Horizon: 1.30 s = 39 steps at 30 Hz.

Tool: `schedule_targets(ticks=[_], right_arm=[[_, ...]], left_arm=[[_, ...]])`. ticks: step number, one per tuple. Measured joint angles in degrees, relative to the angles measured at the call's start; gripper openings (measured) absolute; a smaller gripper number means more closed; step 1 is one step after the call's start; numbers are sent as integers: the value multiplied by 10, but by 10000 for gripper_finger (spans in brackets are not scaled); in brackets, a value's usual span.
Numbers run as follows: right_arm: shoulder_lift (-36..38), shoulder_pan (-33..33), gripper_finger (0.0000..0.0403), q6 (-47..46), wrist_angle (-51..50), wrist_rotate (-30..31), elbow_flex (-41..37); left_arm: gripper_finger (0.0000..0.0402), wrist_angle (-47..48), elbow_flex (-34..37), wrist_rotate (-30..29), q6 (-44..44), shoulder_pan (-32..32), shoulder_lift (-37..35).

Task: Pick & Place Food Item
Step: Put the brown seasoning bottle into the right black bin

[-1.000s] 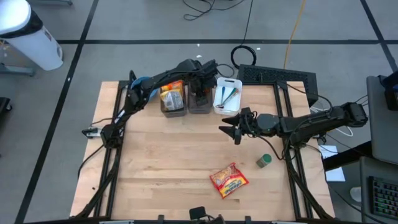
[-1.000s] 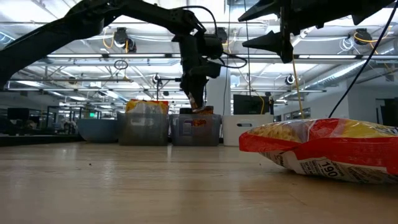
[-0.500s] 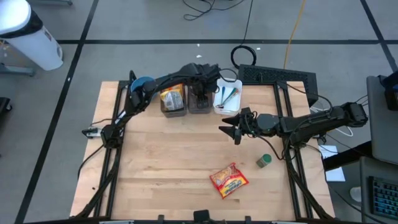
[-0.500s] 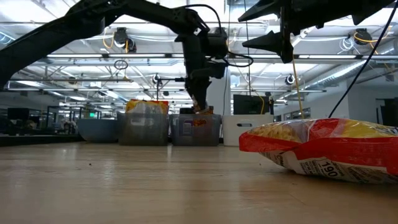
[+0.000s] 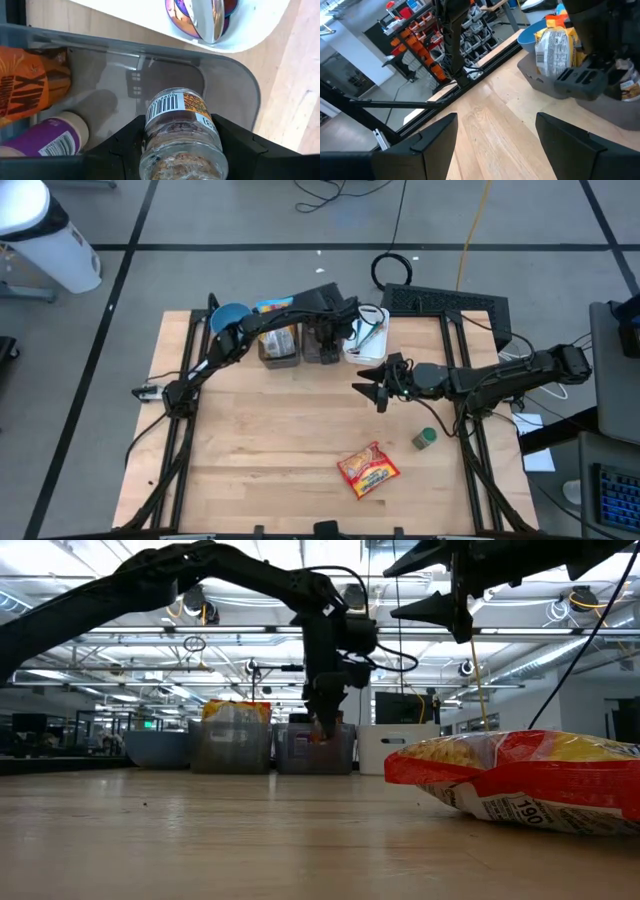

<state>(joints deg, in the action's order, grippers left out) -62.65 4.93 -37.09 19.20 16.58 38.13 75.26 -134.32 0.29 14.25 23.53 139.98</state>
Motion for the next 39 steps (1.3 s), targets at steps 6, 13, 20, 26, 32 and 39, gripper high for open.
schedule_targets(ticks=[6,13,20,26,32,39], right_arm=[[0,0,263,-6,-8,-1,0],[0,0,263,-8,-10,-1,0],[0,0,263,-8,-11,-1,0],[0,0,263,-7,-13,0,0],[0,0,263,-6,-13,0,0],[0,0,263,-6,-13,0,0]], left_arm=[[200,-31,0,12,-22,6,10],[200,-30,0,37,-43,12,29],[200,-30,0,13,-39,11,38],[200,-30,0,10,-40,11,38],[232,-24,0,-4,-38,12,38],[246,-23,0,-3,-28,12,38]])
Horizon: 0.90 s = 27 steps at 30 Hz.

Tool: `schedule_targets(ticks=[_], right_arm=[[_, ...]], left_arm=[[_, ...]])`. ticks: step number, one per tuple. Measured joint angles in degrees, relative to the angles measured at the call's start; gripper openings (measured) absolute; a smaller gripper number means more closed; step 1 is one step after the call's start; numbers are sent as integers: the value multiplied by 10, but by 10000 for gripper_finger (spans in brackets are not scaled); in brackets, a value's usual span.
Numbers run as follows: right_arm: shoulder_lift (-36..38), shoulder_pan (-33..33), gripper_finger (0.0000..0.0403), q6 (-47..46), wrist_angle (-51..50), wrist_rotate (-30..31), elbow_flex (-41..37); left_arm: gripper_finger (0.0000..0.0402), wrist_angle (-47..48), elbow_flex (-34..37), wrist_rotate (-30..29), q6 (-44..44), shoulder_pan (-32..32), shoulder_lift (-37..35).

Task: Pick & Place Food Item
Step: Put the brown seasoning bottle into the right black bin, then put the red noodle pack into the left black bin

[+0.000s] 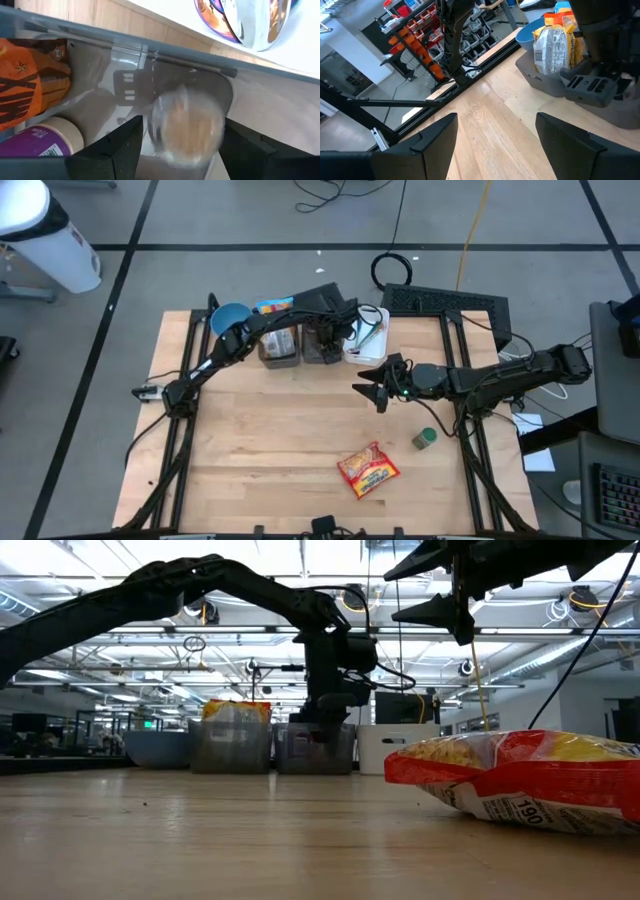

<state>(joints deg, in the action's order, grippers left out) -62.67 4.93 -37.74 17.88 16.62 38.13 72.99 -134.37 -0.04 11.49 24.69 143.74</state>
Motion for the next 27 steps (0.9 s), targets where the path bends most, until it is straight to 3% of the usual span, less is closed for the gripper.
schedule_targets(ticks=[12,27], right_arm=[[0,0,263,2,0,0,0],[0,0,263,10,8,-1,0]], left_arm=[[249,9,0,-8,9,3,-45],[239,-34,0,2,-81,-11,-253]])
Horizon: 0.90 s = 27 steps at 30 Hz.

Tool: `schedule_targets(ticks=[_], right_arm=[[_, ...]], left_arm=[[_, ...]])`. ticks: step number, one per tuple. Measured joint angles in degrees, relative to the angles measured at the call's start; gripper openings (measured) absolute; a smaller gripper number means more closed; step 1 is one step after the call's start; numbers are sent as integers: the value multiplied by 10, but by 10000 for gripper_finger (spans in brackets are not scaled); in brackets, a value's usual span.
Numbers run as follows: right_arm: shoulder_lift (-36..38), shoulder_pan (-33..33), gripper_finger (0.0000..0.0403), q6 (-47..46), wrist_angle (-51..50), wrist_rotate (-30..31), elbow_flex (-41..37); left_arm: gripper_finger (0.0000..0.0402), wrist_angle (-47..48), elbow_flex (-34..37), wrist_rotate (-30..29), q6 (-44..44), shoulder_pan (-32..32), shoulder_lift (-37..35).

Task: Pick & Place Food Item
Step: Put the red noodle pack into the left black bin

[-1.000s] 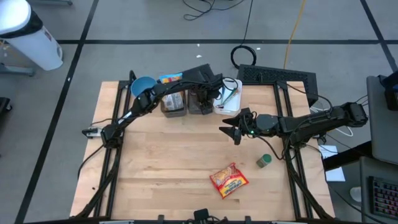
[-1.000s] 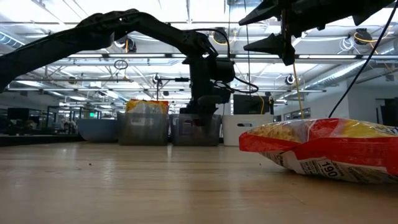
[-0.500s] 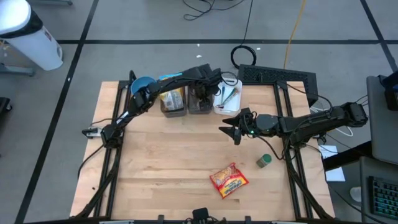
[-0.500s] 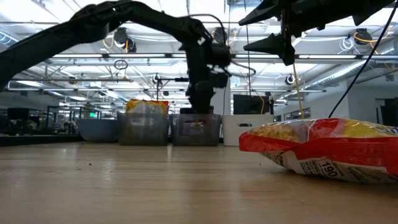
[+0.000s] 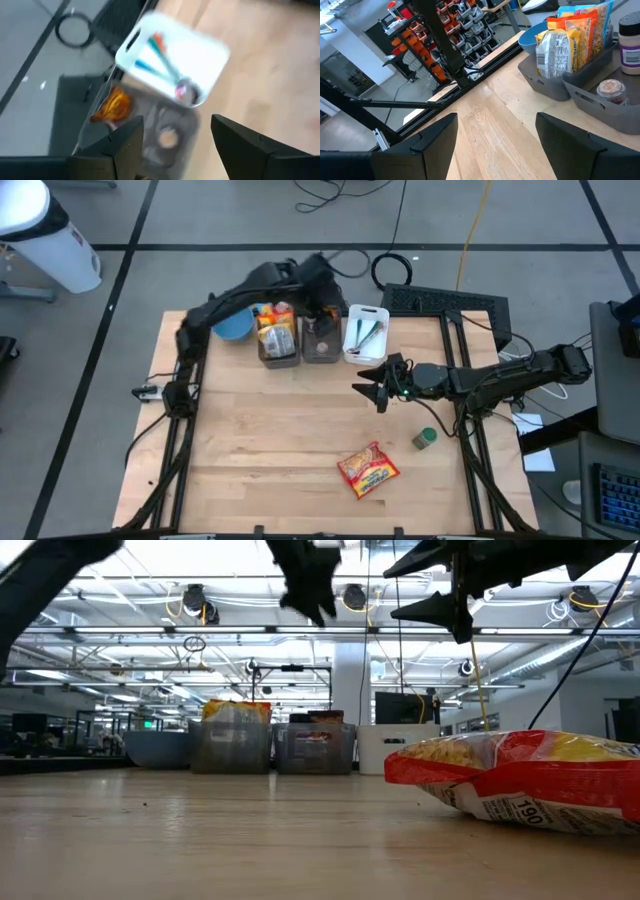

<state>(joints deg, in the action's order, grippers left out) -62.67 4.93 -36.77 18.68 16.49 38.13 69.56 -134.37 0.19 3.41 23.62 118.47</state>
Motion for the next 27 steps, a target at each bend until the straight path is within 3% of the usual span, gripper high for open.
schedule_targets(ticks=[8,13,20,23,27], right_arm=[[0,0,263,-1,4,0,0],[0,0,263,-3,4,-1,0],[0,0,263,-23,10,-1,0],[0,0,263,-28,19,-18,0],[2,1,263,-12,45,-52,0]], left_arm=[[221,-81,-1,58,-32,-30,-93],[219,-120,-1,64,-127,-54,-116],[218,-127,0,208,-225,-96,-125],[218,-130,1,197,-237,-136,-135],[218,-147,0,103,-227,-210,-160]])
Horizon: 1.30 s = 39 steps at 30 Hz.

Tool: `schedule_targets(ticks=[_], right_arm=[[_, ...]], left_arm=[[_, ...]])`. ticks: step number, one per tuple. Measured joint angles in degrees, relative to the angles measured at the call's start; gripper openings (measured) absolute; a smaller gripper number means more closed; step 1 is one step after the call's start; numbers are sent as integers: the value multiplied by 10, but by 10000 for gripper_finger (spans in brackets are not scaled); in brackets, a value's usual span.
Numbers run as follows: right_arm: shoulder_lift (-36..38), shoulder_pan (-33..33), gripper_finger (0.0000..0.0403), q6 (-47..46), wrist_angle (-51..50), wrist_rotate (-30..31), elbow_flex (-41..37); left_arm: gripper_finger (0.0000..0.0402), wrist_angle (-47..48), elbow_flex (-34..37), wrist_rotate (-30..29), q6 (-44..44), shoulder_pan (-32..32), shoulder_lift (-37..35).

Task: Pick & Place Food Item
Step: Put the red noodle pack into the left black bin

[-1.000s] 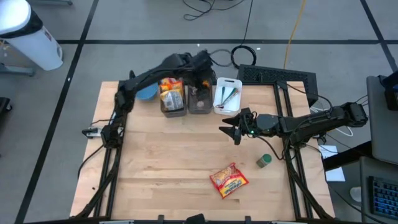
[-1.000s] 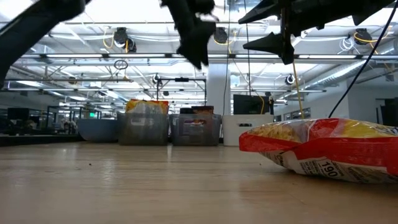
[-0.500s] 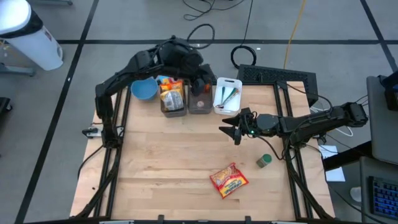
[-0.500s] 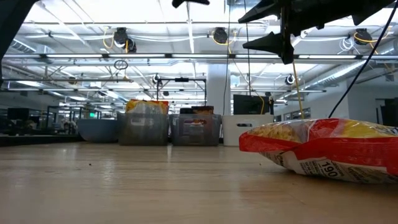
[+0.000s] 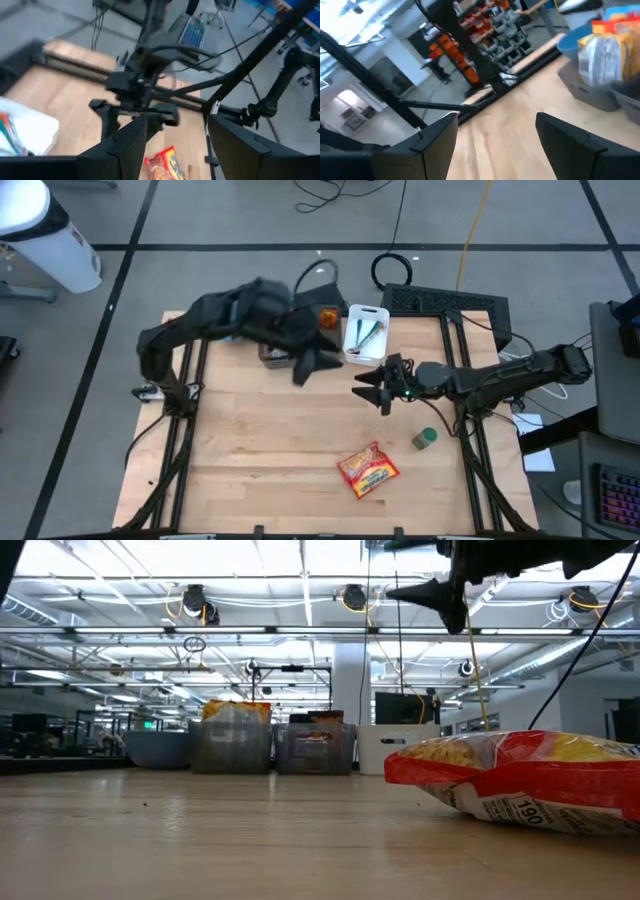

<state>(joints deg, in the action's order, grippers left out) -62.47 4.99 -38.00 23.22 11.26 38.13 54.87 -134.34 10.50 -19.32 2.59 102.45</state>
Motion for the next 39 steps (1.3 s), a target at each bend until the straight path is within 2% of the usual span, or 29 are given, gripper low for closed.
schedule_targets(ticks=[4,7,11,17,20,23,27,31,35,39], right_arm=[[19,0,263,9,18,-33,0],[54,7,263,16,14,-56,0],[119,40,263,58,-19,-46,5],[180,121,263,130,-225,48,101],[178,171,263,154,-315,105,150],[162,221,263,151,-364,150,176],[128,297,263,110,-395,198,186],[96,369,263,68,-417,293,186],[87,420,263,50,-424,380,186],[88,452,263,28,-419,419,186]], left_arm=[[218,-15,-1,-84,11,-73,-23],[218,-12,-1,-119,11,-115,-32],[218,13,0,-142,-4,-157,-34],[218,38,34,-197,-53,-212,-34],[218,34,70,-235,-84,-231,-32],[218,-5,120,-235,-118,-239,-34],[218,-84,189,-225,-145,-252,-35],[218,-156,236,-231,-160,-264,-66],[218,-213,243,-257,-161,-268,-111],[218,-289,243,-273,-109,-288,-152]])
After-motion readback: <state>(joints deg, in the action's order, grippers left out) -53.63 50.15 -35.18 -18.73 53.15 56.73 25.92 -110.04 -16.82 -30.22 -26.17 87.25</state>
